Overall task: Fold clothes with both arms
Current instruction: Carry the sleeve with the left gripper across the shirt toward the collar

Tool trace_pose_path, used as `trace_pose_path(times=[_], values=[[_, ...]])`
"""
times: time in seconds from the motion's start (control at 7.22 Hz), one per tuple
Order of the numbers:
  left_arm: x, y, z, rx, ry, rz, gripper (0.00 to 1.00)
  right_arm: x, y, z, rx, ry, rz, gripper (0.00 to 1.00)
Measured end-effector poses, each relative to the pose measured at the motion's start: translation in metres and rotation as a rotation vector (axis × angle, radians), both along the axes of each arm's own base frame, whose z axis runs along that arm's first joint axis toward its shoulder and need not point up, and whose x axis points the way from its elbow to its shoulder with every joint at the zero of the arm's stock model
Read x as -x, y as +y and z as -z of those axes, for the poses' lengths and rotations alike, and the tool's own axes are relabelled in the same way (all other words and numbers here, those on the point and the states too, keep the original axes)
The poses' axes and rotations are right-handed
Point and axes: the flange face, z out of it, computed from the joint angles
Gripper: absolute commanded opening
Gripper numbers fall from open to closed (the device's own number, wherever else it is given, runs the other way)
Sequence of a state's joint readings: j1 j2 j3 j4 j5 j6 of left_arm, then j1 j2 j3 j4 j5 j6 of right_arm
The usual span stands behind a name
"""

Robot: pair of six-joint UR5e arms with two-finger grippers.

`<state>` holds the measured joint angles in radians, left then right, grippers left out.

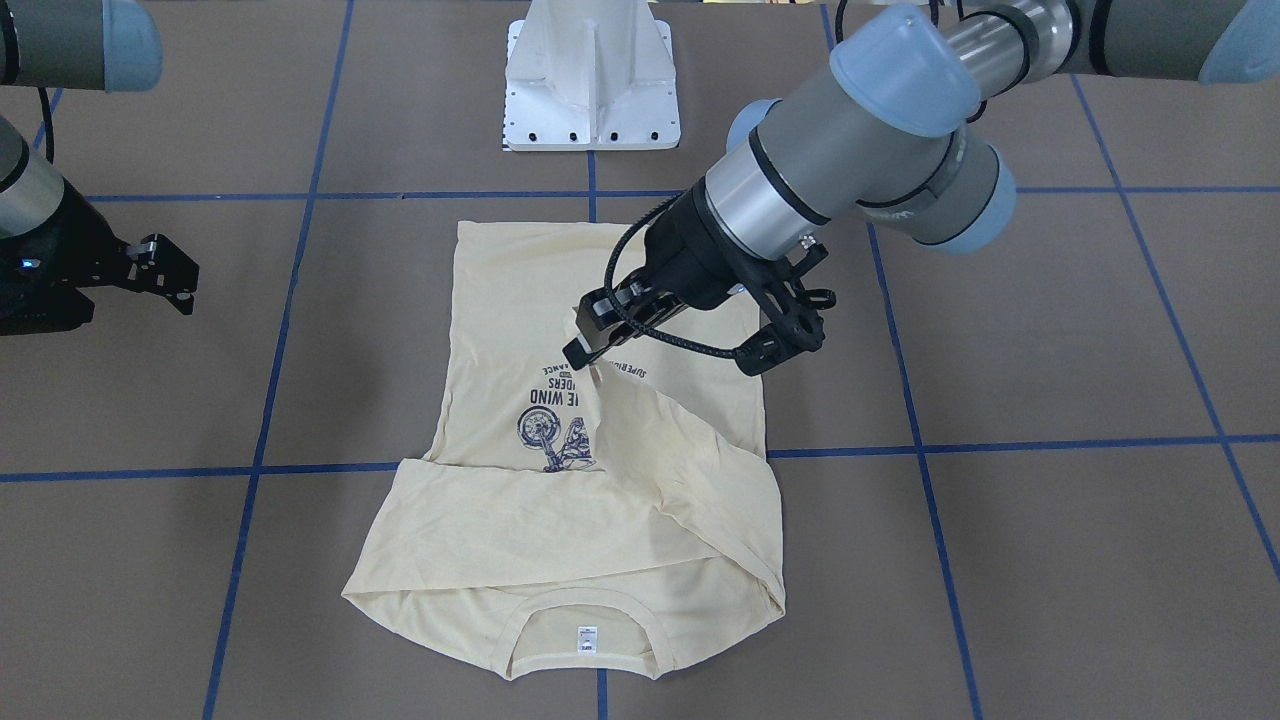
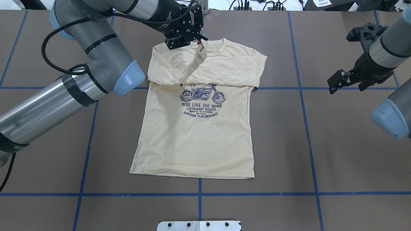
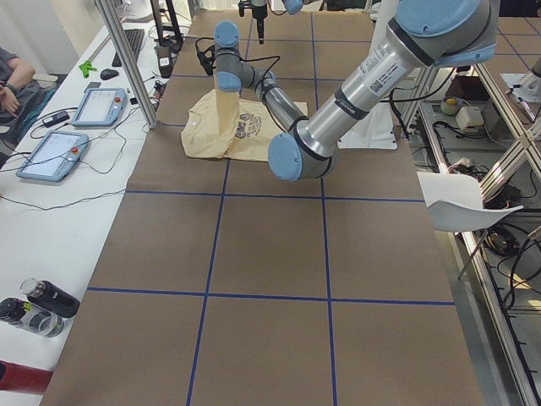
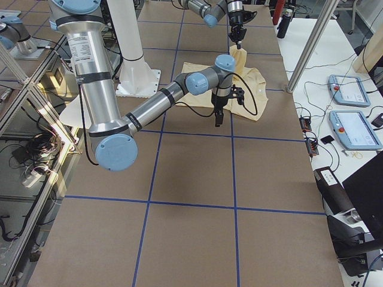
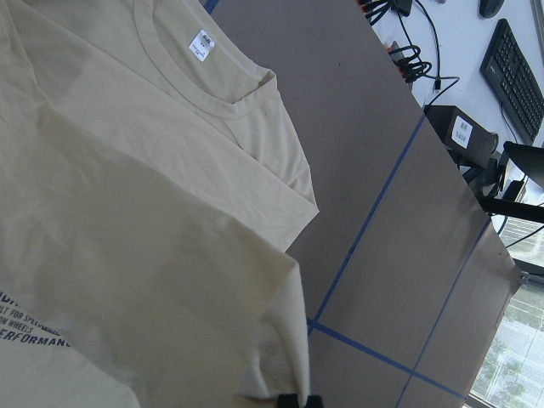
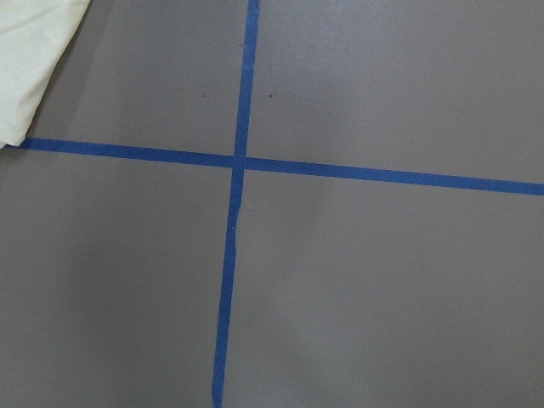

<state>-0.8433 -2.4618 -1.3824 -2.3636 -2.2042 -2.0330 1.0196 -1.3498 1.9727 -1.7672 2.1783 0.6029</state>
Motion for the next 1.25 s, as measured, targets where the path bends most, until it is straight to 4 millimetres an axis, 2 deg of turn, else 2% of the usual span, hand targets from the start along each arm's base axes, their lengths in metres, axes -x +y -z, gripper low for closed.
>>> trace_pose_path(times=[0.14, 0.42, 0.55, 0.97, 1.11, 1.25], values=[[-0.024, 0.005, -0.001, 0.001, 0.003, -0.005, 0.0, 0.0, 0.0, -0.001, 0.001, 0.001, 0.0, 1.0], [-0.09, 0.036, -0.008, -0.005, -0.003, 0.003, 0.0, 0.0, 0.0, -0.003, 0.007, 0.004, 0.0, 1.0], [-0.116, 0.048, -0.013, -0.002, -0.012, 0.011, 0.0, 0.001, 0.0, -0.005, 0.011, 0.006, 0.0, 1.0], [-0.172, 0.052, -0.039, -0.006, -0.021, 0.05, 0.0, 0.002, -0.001, -0.012, 0.022, 0.013, 0.001, 1.0], [-0.183, 0.056, -0.043, -0.009, -0.022, 0.058, 0.54, 0.003, -0.002, -0.014, 0.025, 0.015, 0.001, 1.0], [-0.191, 0.061, -0.045, -0.012, -0.022, 0.068, 1.0, 0.004, -0.004, -0.016, 0.03, 0.017, 0.001, 1.0]])
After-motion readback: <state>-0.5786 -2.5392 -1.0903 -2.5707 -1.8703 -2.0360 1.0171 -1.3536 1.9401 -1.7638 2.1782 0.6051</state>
